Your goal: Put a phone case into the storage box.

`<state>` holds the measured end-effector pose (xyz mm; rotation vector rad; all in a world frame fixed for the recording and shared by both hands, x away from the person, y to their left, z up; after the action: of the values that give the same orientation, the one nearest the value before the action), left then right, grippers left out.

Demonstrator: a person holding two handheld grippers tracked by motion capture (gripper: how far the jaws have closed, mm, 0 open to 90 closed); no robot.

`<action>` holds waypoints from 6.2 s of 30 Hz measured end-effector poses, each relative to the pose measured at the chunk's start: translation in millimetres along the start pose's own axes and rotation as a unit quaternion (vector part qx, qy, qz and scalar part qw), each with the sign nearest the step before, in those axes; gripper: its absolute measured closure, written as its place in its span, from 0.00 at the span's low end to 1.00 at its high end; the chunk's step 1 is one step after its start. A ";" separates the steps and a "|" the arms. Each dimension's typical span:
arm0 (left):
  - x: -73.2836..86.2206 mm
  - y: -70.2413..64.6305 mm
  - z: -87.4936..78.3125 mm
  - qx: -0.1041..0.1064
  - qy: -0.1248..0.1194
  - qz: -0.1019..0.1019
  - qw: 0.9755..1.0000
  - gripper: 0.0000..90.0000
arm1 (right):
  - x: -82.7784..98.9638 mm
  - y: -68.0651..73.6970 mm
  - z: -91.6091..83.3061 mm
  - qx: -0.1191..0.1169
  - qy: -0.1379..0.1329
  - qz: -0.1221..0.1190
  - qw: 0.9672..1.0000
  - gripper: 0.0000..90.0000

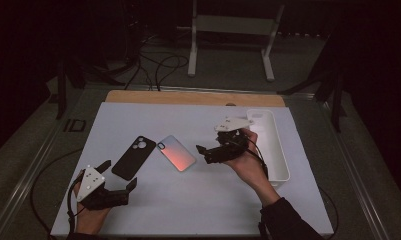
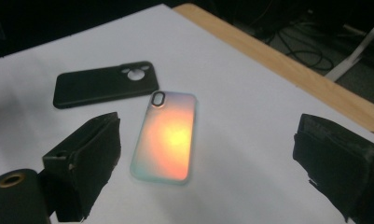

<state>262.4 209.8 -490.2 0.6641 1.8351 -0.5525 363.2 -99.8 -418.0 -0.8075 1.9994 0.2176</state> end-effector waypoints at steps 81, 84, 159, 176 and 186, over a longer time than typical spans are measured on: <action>1.0 -0.5 0.1 0.003 0.002 0.002 1.000 0.00 | 55.4 70.5 144.6 -0.031 0.282 -0.062 0.957 0.17; 1.2 -0.5 0.1 0.003 0.003 0.002 1.000 0.00 | 55.3 70.6 144.5 -0.029 0.283 -0.062 0.957 0.18; -11.8 -13.0 10.5 0.039 0.010 -0.025 0.999 0.00 | 50.8 22.5 3.9 -0.006 -0.007 0.054 0.999 0.19; -39.6 -25.9 32.3 0.058 0.031 -0.003 0.998 0.00 | 57.6 24.8 -10.2 0.000 -0.049 0.062 0.997 0.19; -59.7 -39.6 59.5 0.087 0.041 -0.001 0.995 0.00 | 59.8 28.6 -8.6 0.000 -0.056 0.065 0.996 0.19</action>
<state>293.5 131.0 -451.6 0.8121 1.8784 -0.7006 318.8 -108.9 -467.2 -0.6502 1.9477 0.3312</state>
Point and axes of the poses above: each handheld gripper's, and its own axes: z roughly forward along the jaws, x roughly out of its underside, y roughly to its left, the point moved 5 cm from there along z, roughly forward along the jaws, and after that the axes turned 12 degrees about x, right-handed, at the moved point
